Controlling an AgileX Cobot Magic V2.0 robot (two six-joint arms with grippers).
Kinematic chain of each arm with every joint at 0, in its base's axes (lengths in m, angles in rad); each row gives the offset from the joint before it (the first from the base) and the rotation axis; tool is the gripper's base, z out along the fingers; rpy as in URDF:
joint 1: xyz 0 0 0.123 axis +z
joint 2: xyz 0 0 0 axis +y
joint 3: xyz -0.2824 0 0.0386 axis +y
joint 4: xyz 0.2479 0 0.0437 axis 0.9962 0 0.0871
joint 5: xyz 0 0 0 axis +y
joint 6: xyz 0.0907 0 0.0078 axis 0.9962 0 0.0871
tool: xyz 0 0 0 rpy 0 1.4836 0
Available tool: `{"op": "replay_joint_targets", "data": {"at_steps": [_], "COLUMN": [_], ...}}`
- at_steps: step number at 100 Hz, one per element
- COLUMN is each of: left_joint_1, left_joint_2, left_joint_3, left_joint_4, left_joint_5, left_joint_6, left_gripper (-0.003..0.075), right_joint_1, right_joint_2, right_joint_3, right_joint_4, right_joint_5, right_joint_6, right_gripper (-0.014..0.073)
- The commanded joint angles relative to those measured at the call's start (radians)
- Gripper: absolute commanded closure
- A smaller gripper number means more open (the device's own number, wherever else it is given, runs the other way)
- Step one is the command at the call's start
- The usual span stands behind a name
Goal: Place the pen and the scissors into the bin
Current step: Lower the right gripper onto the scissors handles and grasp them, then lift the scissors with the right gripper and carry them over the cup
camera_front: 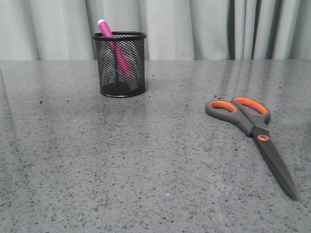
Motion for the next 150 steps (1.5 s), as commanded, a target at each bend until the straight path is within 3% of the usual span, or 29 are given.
{"op": "replay_joint_targets", "data": {"at_steps": [1,29,87,120,127,142,150], "left_joint_1": [-0.005,-0.005,-0.065,-0.068,-0.068,-0.068,-0.068], "left_joint_2": [-0.027,-0.027,-0.027,-0.027,-0.027,-0.027,-0.027], "left_joint_3": [-0.026,-0.026,-0.026,-0.026,-0.026,-0.026,-0.026], "left_joint_4": [-0.003,-0.051,-0.057,-0.059,-0.059,-0.059,-0.059], "left_joint_5": [-0.038,-0.024,-0.012,0.028,0.037,0.04,0.04], "left_joint_6": [-0.006,-0.006,-0.006,-0.006,-0.006,-0.006,-0.006], "left_gripper": [0.0323,0.0323,0.0323,0.0323,0.0323,0.0323,0.0323], "right_joint_1": [0.073,0.178,0.216,0.223,0.223,0.225,0.238], "right_joint_2": [0.064,0.278,0.497,0.603,0.619,0.654,0.664], "right_joint_3": [-0.049,-0.06,-0.081,-0.181,-0.181,-0.181,-0.181], "right_joint_4": [0.018,-0.106,-0.124,-0.272,-0.28,-0.248,-0.248], "right_joint_5": [-0.017,-0.005,0.034,0.124,0.128,0.128,0.115], "right_joint_6": [-0.01,0.218,0.347,0.48,0.508,0.512,0.512], "right_gripper": [0.0158,0.0158,0.0158,0.0161,0.0194,0.0378,0.0391]}}
